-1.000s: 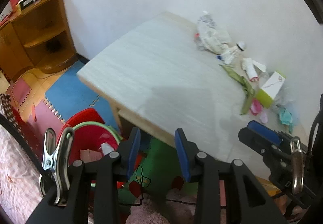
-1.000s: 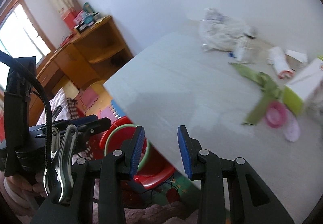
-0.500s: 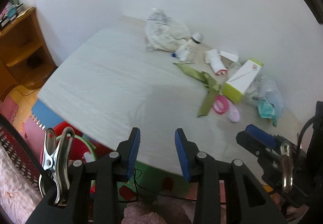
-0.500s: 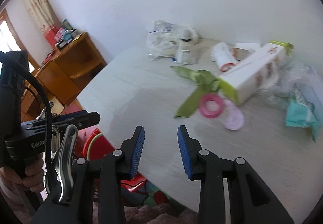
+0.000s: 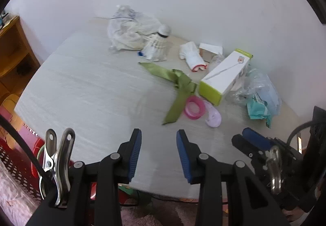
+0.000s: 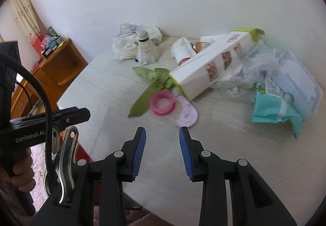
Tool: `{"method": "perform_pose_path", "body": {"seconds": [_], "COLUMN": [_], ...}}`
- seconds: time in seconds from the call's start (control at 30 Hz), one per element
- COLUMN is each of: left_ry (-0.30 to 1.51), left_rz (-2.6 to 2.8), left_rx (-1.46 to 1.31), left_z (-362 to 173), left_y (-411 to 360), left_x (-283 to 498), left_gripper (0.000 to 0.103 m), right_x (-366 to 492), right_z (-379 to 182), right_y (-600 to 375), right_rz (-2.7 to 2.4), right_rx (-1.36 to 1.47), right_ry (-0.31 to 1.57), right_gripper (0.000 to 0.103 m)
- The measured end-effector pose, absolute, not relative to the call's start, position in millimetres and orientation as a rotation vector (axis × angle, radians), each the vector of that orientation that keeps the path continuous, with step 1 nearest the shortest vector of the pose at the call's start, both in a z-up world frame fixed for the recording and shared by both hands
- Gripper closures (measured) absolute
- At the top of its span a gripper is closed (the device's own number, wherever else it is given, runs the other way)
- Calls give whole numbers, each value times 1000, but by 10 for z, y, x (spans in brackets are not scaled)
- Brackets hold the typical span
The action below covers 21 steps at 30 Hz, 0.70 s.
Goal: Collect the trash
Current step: 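Move both open tools back from the bucket toward the table, then reach the left tool to the pink ring while the right tool reaches the lilac disc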
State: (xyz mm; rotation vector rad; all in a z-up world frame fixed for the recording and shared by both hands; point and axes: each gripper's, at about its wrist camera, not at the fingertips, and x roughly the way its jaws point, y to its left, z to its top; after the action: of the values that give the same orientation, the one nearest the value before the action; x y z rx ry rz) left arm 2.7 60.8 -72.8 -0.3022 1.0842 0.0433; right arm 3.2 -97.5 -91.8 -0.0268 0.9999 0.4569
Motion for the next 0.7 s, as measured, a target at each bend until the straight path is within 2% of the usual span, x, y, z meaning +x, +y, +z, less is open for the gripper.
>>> {"method": "perform_pose_path", "body": {"seconds": [0.33, 0.7], "left_ry": [1096, 1157], "left_rz": [-12, -14], "left_rx": [-298, -273], "left_z": [-804, -1115], "left_y": [188, -89], "left_x": [378, 759], "left_gripper": [66, 66], "right_x": [195, 339], "right_z": [-985, -1023], "right_y": [-1328, -1608], "right_rz": [439, 429], "right_rx": [-33, -37], "right_ry": [1026, 1037], "right_gripper": [68, 68]}}
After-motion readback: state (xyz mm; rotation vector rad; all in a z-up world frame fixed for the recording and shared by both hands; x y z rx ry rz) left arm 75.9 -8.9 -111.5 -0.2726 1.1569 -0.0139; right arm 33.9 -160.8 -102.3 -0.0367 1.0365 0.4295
